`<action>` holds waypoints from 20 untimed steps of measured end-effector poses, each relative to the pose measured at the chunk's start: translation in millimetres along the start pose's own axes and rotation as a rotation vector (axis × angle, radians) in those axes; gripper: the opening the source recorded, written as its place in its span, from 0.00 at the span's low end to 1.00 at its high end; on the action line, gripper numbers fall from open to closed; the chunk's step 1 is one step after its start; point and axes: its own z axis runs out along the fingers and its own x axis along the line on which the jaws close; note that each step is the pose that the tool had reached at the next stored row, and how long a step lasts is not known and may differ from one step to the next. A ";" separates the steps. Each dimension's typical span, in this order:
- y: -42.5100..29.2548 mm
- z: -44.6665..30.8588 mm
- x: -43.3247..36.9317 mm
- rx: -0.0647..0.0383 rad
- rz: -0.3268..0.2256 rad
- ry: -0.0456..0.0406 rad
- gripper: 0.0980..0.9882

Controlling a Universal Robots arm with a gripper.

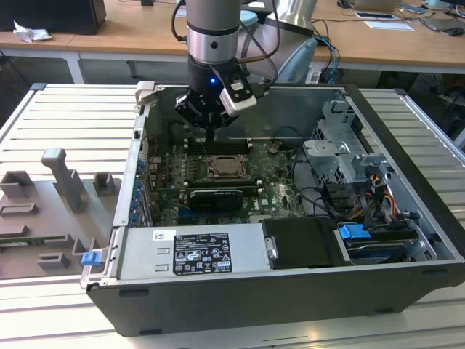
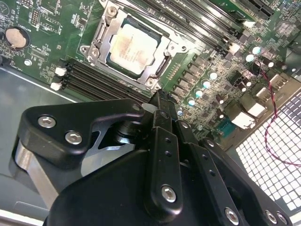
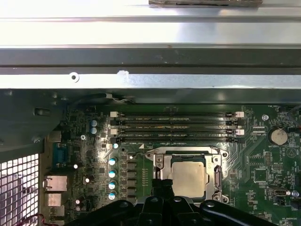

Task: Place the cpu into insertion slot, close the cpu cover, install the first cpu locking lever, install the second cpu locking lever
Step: 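Install the first cpu locking lever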

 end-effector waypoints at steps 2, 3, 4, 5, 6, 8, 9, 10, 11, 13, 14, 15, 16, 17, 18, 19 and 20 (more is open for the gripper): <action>0.0 -0.1 0.7 0.000 0.000 0.0001 0.01; 0.0 0.0 0.9 0.000 0.000 0.0001 0.01; 0.0 0.0 1.1 0.000 0.000 0.0001 0.01; 0.0 0.0 1.4 0.000 0.000 0.0000 0.01; 0.0 0.0 1.6 0.000 0.000 0.0001 0.01; 0.0 0.0 2.0 0.000 0.000 0.0001 0.01; 0.0 0.0 2.1 0.000 0.000 0.0001 0.01; 0.0 0.0 2.3 0.000 0.000 0.0000 0.01; 0.0 0.0 2.5 0.000 0.000 0.0001 0.01; 0.0 0.0 3.0 0.000 0.000 0.0001 0.01; 0.0 0.0 3.2 0.000 0.000 0.0001 0.01; 0.0 0.0 3.3 0.000 0.000 0.0001 0.01; 0.0 0.0 3.4 0.000 0.000 0.0001 0.01; 0.0 0.0 3.5 0.000 0.000 0.0000 0.01; 0.0 0.0 3.8 0.000 0.000 0.0001 0.01; 0.0 0.0 4.0 0.000 0.000 0.0000 0.01; 0.0 0.0 4.2 0.000 0.000 0.0000 0.01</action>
